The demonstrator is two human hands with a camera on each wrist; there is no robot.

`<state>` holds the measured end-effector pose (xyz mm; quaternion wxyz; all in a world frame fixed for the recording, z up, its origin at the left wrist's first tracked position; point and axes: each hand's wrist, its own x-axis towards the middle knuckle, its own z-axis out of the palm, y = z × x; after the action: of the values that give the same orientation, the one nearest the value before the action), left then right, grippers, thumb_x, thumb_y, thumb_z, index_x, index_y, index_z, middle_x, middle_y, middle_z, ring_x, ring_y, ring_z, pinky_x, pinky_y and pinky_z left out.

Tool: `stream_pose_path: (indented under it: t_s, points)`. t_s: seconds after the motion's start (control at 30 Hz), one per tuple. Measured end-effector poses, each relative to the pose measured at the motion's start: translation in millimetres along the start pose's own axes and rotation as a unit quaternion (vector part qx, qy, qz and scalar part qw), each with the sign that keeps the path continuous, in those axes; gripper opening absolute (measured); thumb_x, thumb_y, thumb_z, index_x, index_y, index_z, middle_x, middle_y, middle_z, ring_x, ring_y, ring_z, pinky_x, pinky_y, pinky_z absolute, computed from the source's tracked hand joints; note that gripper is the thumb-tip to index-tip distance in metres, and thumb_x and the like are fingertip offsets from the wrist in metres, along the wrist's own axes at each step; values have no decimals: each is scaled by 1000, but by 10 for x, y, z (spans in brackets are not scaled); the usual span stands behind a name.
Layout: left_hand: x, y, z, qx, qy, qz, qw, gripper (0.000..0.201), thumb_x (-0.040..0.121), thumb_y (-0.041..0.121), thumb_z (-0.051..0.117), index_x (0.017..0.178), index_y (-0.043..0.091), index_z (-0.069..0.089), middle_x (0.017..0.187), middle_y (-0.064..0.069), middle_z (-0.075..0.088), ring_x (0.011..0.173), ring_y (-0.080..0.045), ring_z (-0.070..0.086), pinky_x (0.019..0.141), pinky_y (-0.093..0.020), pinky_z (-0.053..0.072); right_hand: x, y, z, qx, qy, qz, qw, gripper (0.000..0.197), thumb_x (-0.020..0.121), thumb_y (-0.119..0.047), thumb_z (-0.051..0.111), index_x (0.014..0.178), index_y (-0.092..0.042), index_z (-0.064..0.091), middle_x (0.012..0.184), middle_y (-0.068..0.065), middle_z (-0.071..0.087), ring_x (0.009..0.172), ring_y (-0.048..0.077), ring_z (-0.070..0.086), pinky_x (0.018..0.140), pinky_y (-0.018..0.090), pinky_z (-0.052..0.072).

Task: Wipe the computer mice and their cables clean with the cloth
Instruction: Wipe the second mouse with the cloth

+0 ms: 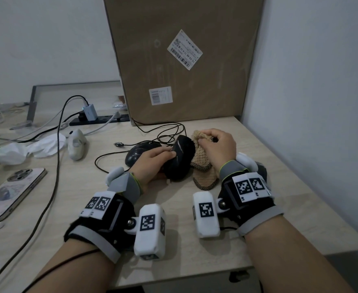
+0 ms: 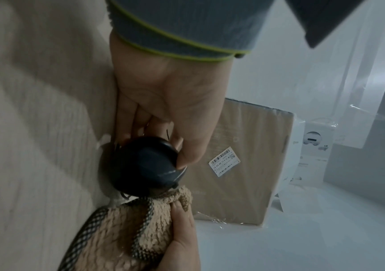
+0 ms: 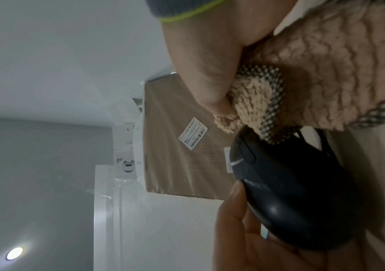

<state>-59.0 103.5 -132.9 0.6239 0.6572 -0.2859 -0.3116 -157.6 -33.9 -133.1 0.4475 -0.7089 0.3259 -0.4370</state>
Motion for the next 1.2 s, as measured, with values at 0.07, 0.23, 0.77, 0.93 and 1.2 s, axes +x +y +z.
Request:
stream_pose_path:
  t_s: [0.07,0.23,0.77,0.93,1.2]
  points:
    - [24,-6,-6,-10,25,-6,1000,11,90,17,59,96,24,65,98,-6,67,89,-21,63,78,-34,55,-12,-22,-3,13,3,-6,1000,16,76,-14,67,85,-27,71,102,1,69,96,17,62,88,34,52]
    - [48,-33,-33,-11,35,-4,999,8,89,19,61,93,24,65,100,-7,67,92,-22,63,81,-36,54,-117,-119,33,23,-122,-46,991,26,73,-4,69,68,-30,68,85,-9,65,93,16,62,86,30,51]
    - [27,-57,-12,69,-16,50,996,20,87,22,64,107,25,68,107,-6,71,101,-20,67,95,-39,51,-56,-86,22,6,-79,-84,993,26,81,-8,64,102,-20,73,106,-2,61,96,6,55,74,-3,36]
    - [35,-72,-3,101,12,94,990,22,89,21,63,110,27,64,104,-7,71,98,-19,67,94,-43,52,-125,-171,37,29,-148,-101,983,17,78,-12,72,95,-16,75,95,-3,60,93,5,58,84,6,43]
    - [34,-74,-7,106,-15,94,990,29,88,19,64,116,21,64,103,-10,71,95,-19,69,93,-39,53,-93,-143,21,-13,-96,-98,990,20,80,-9,67,95,-19,75,100,4,64,94,13,59,81,17,44]
